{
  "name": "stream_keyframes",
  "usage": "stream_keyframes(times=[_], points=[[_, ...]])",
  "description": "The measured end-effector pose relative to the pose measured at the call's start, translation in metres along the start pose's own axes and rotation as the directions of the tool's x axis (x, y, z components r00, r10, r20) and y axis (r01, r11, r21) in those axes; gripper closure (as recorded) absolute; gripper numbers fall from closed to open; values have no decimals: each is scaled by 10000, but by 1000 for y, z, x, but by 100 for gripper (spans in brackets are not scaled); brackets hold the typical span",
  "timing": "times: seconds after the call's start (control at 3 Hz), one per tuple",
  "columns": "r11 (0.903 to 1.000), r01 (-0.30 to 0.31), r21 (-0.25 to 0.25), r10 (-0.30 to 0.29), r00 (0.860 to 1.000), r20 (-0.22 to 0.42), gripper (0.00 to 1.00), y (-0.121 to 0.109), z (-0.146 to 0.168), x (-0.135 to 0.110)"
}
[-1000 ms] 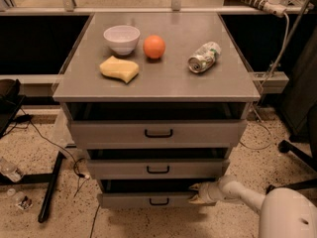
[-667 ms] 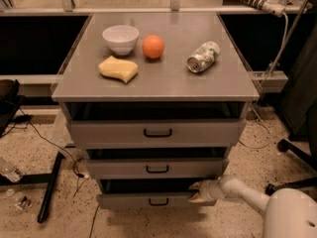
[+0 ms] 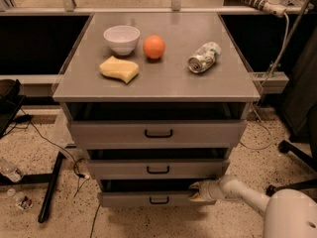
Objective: Open bottom drawer
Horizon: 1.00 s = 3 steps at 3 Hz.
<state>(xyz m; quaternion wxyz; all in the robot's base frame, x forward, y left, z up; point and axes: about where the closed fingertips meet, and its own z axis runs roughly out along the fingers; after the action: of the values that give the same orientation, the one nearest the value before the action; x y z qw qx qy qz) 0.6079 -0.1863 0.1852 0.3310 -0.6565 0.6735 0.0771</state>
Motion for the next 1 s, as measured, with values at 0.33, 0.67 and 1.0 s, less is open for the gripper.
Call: stream_keyframes(times=[0.33,0.67,1.0], points=[[10000,-64,-52,64,9999,129,34,20,-3,6],[9990,-405,-212,418,9967,692,38,64,-11,11],[9990,-406,-211,420,9967,694,62,62,-15,7]])
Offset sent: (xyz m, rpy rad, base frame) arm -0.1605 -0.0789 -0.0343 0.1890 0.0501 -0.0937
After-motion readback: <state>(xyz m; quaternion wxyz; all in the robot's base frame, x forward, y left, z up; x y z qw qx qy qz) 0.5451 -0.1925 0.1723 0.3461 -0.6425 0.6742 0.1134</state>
